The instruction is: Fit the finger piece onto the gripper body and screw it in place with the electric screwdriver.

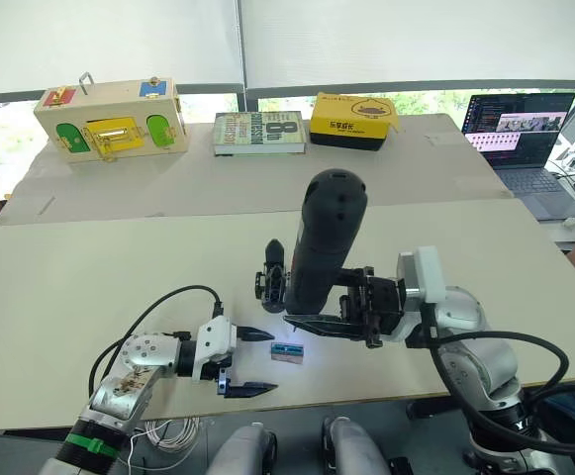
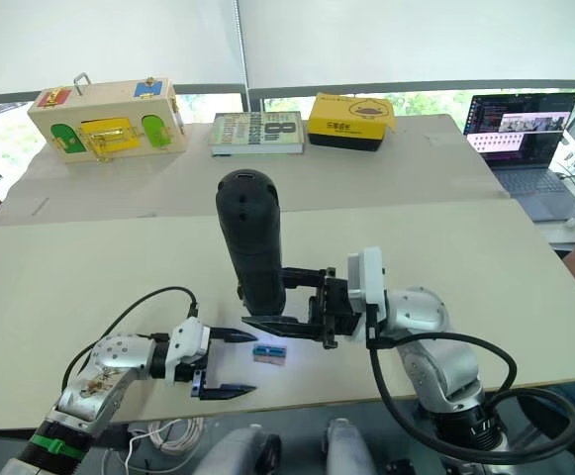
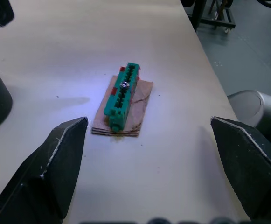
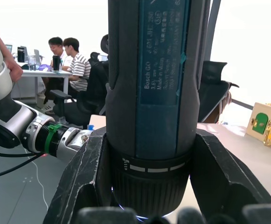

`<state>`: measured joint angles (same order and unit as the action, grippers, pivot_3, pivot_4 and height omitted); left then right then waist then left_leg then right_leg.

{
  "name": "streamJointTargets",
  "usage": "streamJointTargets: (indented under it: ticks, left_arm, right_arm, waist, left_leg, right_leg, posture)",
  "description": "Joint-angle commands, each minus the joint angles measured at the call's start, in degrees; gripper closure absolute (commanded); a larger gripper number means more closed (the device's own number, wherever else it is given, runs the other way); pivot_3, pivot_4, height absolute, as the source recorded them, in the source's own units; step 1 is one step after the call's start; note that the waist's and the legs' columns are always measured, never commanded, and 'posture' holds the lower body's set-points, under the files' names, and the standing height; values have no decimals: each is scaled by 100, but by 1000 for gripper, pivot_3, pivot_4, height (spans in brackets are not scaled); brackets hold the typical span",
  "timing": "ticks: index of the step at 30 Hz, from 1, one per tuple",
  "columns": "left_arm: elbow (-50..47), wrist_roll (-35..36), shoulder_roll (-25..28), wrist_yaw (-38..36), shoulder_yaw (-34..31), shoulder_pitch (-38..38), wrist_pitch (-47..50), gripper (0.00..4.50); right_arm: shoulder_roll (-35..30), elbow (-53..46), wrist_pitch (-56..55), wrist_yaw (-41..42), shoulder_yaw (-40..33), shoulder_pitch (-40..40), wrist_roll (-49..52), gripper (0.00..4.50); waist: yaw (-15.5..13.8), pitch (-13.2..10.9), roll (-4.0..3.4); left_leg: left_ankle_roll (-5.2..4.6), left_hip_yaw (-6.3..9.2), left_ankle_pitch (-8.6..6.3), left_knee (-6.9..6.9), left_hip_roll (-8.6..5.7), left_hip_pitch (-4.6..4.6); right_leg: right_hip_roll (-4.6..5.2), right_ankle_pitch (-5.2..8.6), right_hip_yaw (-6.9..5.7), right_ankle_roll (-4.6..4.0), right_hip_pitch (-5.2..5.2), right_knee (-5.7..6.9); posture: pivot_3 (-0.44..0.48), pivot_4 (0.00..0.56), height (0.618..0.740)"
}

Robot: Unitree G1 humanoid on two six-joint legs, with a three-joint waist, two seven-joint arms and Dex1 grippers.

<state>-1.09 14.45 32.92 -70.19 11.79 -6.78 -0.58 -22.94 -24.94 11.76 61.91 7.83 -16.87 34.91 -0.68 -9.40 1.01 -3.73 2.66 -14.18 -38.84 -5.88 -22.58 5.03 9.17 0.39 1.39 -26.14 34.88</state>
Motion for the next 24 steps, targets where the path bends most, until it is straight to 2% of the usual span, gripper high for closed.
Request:
streamJointTargets:
  ticks: [1, 17, 24]
  left_arm:
    - [113, -133, -92, 132, 86, -66, -128, 59]
    - [239, -186, -306, 264, 290, -231, 79, 59]
    - [178, -172, -281, 190, 357, -84, 98, 59]
  right_arm:
    - [77, -33, -282, 70, 10, -5, -3, 2580]
    - [226, 411, -448, 216, 279, -109, -277, 2580]
    - [296, 563, -484, 267, 358, -104, -353, 2580]
  waist:
    - [0, 0, 0]
    - [-11, 0, 0]
    - [-2, 1, -1]
  left_leg:
    - [0, 0, 1, 0, 0, 3]
    - [0, 1, 0, 0, -7, 26]
    - [-1, 0, 0, 0, -7, 29]
  right_leg:
    - [0, 0, 0, 0, 1, 0]
    - [2, 1, -3, 2, 21, 3]
    - [1, 1, -2, 2, 23, 4]
  posture:
    - [0, 150, 740]
    - [0, 150, 740]
    - [0, 150, 740]
